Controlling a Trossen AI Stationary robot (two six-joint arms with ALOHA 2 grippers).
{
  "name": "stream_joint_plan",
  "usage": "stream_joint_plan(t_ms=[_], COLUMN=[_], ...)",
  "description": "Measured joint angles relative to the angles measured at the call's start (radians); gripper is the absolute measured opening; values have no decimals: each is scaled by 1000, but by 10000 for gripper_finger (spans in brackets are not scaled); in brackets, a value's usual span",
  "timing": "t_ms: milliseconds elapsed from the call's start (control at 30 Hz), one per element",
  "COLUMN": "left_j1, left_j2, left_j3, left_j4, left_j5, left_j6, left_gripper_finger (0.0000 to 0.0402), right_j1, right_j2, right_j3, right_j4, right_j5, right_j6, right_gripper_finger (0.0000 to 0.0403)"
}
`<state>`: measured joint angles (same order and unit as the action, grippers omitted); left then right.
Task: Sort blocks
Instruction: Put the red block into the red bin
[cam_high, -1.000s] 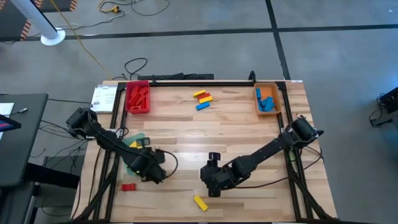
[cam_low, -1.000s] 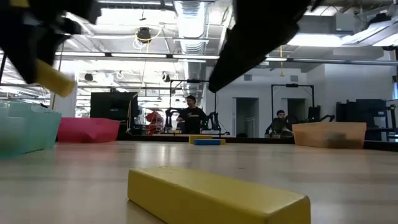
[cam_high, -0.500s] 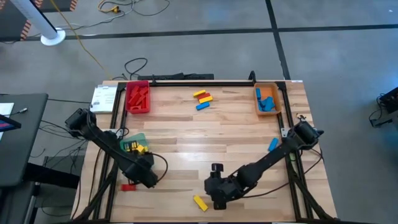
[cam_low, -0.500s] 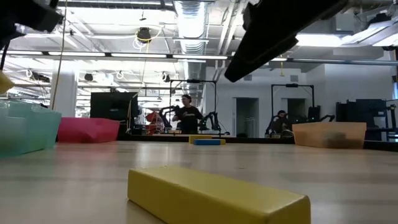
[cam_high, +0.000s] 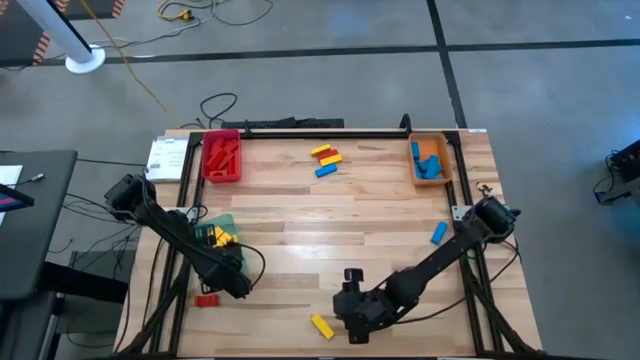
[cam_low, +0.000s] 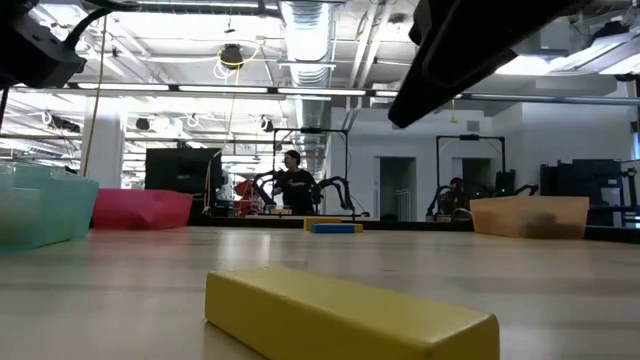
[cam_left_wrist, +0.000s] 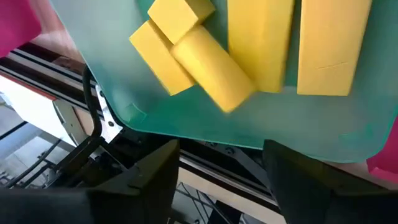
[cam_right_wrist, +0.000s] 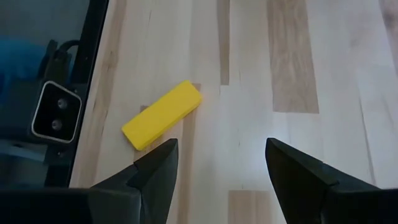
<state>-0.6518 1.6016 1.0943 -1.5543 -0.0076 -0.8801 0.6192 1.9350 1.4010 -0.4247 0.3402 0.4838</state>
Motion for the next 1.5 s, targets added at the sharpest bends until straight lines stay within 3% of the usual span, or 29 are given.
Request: stream_joint_plan(t_ms=[267,500,700,900,1133,1367,1500], left_j1=[-2,-28,-67,-102,-135,-157,-161], left_j2=[-7,-71,-128,-136,-136,-128,-128], left_j3=[0,59,108,108,108,88,59], left_j4=[2,59,230,485,696,758,796], left_j5=[-31,-159,-277,-286,-345,-377,-396], left_j6=[-20,-97,-108,-1,80,113,121], left_gripper_finger=[239,240,240,240,240,240,240], right_j1=[4,4,25,52,77,96,106], right_j2=[0,0,0,0,0,0,0], right_j3=[0,0,0,0,-3,-90,-150], right_j4=[-46,-253,-515,-736,-981,-1011,-993], right_j5=[1,1,0,-25,-27,-147,-160], right_j6=[17,114,242,367,621,673,693], right_gripper_finger=[255,255,255,255,255,255,255])
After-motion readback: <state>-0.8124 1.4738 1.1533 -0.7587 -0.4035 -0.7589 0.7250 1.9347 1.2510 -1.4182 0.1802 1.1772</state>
